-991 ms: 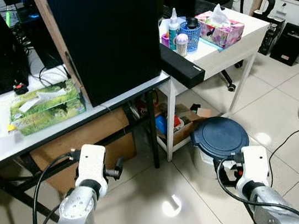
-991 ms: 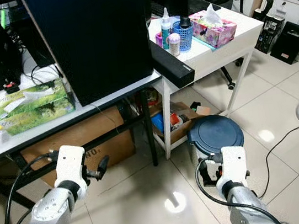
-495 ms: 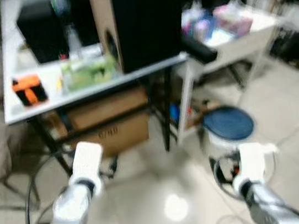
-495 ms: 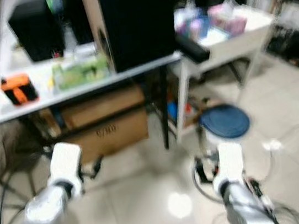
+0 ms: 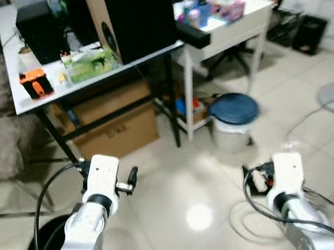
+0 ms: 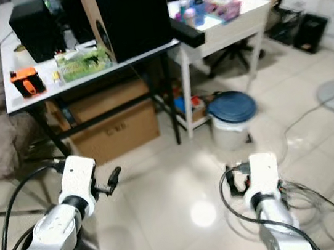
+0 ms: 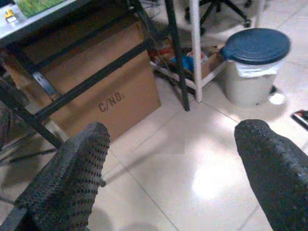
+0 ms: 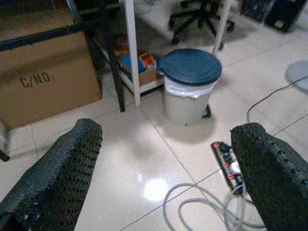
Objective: Picking trash to rubbish bin
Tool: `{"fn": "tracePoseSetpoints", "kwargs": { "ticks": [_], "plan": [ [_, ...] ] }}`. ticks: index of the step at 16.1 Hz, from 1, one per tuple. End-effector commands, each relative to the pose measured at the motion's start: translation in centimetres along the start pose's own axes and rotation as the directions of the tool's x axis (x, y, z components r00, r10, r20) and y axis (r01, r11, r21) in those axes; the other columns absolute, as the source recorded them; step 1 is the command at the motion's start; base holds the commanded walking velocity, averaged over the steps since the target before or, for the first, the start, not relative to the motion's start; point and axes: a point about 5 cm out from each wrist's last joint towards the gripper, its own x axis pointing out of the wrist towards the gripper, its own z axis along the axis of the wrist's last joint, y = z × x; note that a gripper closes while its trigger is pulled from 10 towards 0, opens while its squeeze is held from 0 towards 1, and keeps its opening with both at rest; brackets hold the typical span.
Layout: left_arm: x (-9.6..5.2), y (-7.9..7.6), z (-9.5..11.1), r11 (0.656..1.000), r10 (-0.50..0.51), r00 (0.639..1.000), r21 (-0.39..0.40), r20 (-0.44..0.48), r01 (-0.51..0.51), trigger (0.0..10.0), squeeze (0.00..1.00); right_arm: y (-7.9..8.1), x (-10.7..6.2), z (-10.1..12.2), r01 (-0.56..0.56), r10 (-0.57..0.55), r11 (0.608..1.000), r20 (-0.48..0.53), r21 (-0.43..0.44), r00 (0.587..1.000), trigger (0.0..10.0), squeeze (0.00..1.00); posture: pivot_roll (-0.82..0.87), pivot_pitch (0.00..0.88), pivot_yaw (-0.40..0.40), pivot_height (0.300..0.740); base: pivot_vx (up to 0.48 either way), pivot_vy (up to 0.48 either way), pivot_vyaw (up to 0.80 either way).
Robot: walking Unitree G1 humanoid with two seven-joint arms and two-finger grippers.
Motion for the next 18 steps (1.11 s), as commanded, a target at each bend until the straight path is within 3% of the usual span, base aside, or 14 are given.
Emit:
{"fn": "tracePoseSetpoints", "kwargs": {
  "ticks": [1, 6, 8, 13, 15, 18],
  "plan": [
    [-0.2, 0.3, -0.4, 1.0, 0.023, 1.0, 0.01, -0.004, -0.023, 10.0, 0.0, 0.8, 0.2, 0.3, -0.034, 0.034, 0.999, 0.027, -0.012, 0.999, 10.0, 0.0, -0.09, 0.0, 0.02, 0.74, -0.304, 0.0, 0.0],
    [-0.3, 1.0, -0.8, 0.997, 0.072, 0.997, 0.02, 0.025, -0.073, 10.0, 0.0, 1.4, 1.0, 0.6, -0.067, 0.07, 0.996, 0.072, -0.052, 0.995, 10.0, 0.0, -0.07, 0.0, 0.006, 0.74, -0.305, 0.0, 0.0],
    [-0.6, 1.0, -1.7, 0.995, 0.083, 0.996, 0.045, 0.022, -0.084, 10.0, 0.0, 1.7, 1.3, 0.6, -0.096, 0.105, 0.99, 0.083, -0.108, 0.991, 10.0, 0.0, -0.07, 0.0, -0.006, 0.74, -0.304, 0.0, 0.0],
    [-0.7, 1.4, -1.1, 0.992, 0.118, 0.99, 0.044, 0.074, -0.122, 10.0, 0.0, 2.7, 2.0, 0.9, -0.16, 0.171, 0.98, 0.092, -0.122, 0.981, 10.0, 0.0, -0.04, 0.0, -0.022, 0.74, -0.295, 0.0, 0.0],
    [-0.7, 2.1, -0.4, 0.987, 0.153, 0.982, 0.031, 0.113, -0.158, 10.0, 0.0, 3.3, 2.2, 1.5, -0.186, 0.207, 0.966, 0.103, -0.181, 0.973, 10.0, 0.0, -0.04, 0.0, -0.031, 0.74, 0.0, 0.0, 0.8],
    [-0.8, 2.1, 0.1, 0.991, 0.134, 0.984, -0.003, 0.117, -0.135, 10.0, 0.0, 3.3, 2.8, 2.0, -0.22, 0.239, 0.962, 0.102, -0.164, 0.966, 10.0, 0.0, -0.03, 0.0, -0.031, 0.74, 0.0, 0.0, 0.8]
  ]
}}
